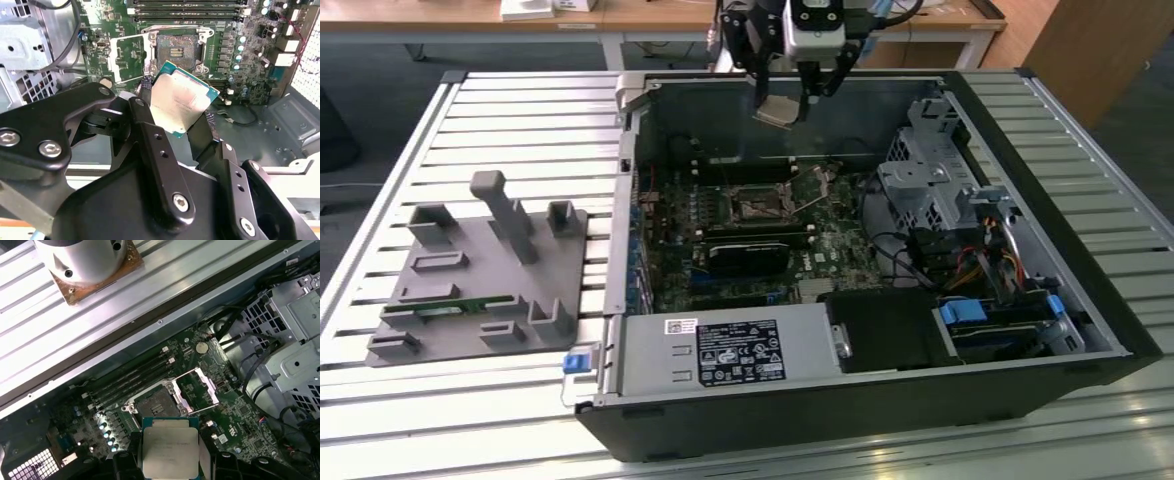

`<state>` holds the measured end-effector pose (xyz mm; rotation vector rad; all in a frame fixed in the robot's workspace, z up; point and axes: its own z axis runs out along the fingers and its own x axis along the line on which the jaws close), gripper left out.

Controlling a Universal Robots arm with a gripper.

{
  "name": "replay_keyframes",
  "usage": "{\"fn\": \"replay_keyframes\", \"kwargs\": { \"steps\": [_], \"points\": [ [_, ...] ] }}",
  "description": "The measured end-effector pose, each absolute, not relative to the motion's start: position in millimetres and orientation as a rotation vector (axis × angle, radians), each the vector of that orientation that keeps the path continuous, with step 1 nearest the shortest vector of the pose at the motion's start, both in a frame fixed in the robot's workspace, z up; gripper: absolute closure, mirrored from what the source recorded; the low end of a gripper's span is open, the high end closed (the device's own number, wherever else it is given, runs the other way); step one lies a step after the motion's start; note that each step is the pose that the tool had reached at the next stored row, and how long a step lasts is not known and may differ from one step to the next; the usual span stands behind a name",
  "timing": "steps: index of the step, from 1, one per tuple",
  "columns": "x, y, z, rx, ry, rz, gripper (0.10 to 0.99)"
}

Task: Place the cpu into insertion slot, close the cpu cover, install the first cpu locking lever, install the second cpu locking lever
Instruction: 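Place the cpu into insertion slot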

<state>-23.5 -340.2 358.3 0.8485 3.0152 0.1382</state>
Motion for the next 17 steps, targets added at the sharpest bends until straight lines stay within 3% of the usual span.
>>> {"fn": "replay_keyframes", "kwargs": {
  "steps": [17],
  "points": [
    [-23.5, -340.2, 357.2, 1.048, 2.945, 0.136, 0.549]
  ]
}}
